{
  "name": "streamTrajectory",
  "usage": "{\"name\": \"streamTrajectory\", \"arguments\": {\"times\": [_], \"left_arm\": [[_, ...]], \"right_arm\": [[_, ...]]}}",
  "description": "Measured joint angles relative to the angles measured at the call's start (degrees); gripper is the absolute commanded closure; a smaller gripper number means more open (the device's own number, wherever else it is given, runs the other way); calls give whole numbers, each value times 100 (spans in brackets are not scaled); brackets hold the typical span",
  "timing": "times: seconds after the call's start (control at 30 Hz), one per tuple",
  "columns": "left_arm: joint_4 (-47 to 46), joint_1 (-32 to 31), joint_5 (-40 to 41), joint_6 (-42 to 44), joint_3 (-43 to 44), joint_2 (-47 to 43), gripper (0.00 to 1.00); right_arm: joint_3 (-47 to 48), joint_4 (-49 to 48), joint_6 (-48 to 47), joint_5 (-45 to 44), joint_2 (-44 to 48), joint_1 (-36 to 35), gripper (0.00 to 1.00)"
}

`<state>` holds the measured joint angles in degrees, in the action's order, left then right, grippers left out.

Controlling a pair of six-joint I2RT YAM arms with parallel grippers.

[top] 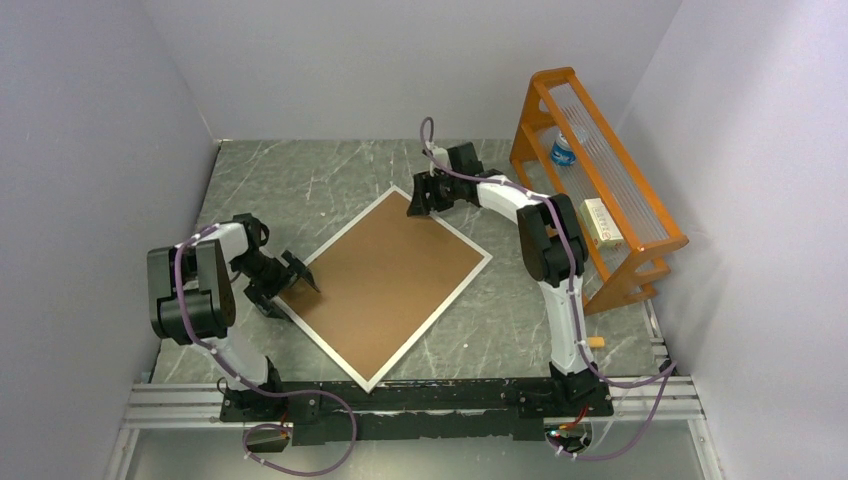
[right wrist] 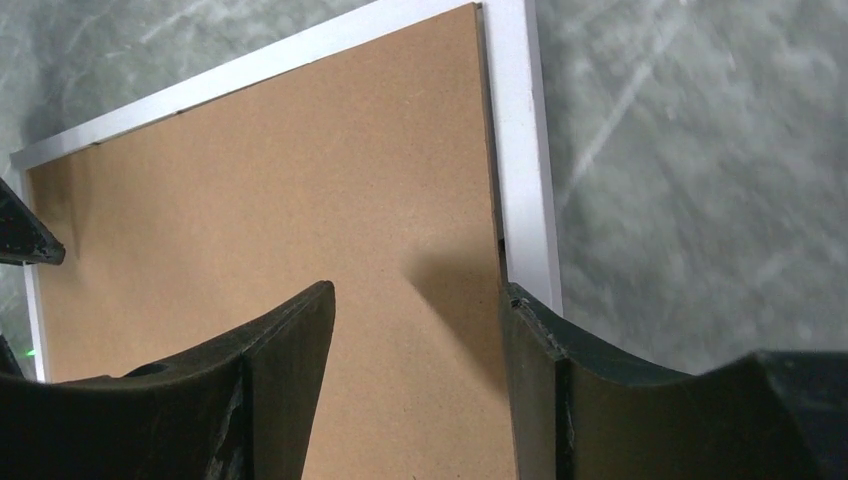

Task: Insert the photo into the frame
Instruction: Adjust the photo frame at the center of the board.

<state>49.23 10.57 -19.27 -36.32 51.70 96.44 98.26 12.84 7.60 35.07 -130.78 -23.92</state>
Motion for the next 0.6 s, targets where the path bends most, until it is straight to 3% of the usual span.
{"name": "streamTrajectory", "arguments": {"times": [0.4, 0.6], "left_arm": [[177, 4, -505, 168, 1443, 1191, 6], [-160, 46, -737, 286, 2332, 1690, 8]], "right_arm": [[-1478, -166, 798, -1174, 1088, 286, 38], [-1943, -289, 984, -1648, 1408, 398, 55]]}}
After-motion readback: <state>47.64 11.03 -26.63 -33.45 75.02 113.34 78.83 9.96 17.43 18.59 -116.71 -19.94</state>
